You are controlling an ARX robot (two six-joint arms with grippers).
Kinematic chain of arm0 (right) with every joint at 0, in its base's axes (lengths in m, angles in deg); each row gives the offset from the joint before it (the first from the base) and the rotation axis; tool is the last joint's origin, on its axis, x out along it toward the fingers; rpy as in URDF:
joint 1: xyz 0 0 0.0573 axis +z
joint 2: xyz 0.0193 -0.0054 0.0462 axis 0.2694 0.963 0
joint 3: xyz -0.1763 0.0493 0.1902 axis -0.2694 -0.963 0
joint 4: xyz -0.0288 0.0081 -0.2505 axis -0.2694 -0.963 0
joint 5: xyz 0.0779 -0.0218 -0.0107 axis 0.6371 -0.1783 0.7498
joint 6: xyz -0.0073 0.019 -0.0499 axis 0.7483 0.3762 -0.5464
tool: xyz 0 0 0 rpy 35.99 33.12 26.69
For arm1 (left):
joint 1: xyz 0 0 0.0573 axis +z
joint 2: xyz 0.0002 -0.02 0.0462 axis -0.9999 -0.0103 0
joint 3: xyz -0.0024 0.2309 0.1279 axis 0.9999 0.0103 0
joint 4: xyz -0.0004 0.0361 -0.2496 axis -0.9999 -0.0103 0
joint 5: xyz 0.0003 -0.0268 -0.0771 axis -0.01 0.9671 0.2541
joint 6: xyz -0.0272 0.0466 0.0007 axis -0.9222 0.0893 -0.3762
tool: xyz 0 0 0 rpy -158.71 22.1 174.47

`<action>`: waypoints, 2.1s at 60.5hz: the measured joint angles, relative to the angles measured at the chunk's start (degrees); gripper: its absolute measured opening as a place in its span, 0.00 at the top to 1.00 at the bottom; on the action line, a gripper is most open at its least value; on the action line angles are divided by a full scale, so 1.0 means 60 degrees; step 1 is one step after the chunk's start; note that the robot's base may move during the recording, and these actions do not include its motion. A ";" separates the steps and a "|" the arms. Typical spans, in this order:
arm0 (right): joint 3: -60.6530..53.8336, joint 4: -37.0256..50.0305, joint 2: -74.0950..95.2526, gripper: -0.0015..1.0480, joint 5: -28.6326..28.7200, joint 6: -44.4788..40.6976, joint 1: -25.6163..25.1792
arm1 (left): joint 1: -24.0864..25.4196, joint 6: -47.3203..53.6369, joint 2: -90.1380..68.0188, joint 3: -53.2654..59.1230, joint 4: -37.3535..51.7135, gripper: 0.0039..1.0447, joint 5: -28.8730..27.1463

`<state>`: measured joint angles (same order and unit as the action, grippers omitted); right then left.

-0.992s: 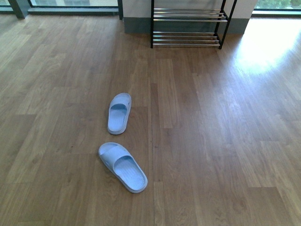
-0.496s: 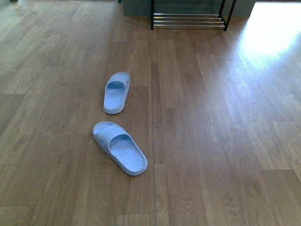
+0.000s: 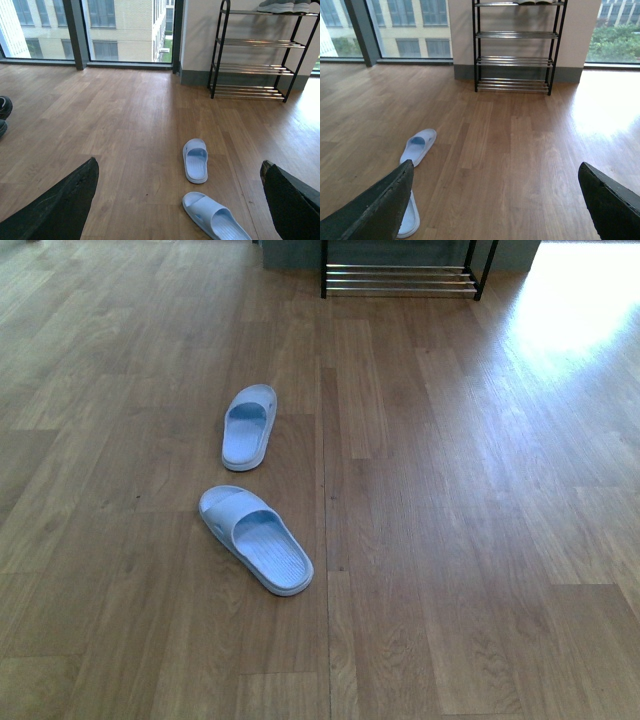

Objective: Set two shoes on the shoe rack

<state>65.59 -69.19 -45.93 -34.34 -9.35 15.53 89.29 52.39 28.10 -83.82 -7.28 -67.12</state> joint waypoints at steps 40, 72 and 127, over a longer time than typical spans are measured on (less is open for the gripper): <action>0.0000 0.0000 0.0004 0.09 0.0040 -0.0004 0.0000 | 0.0000 0.0000 -0.0004 0.0004 -0.0004 0.09 -0.0029; 0.0000 0.0000 0.0000 0.09 0.0029 -0.0004 0.0000 | 0.0000 0.0000 0.0000 0.0000 0.0000 0.09 -0.0018; 0.0000 0.0000 0.0000 0.09 0.0011 -0.0004 0.0000 | 0.0000 0.0000 0.0000 0.0000 -0.0004 0.09 -0.0015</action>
<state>65.59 -69.19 -45.93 -34.27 -9.37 15.53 89.29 52.39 28.10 -83.82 -7.31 -67.21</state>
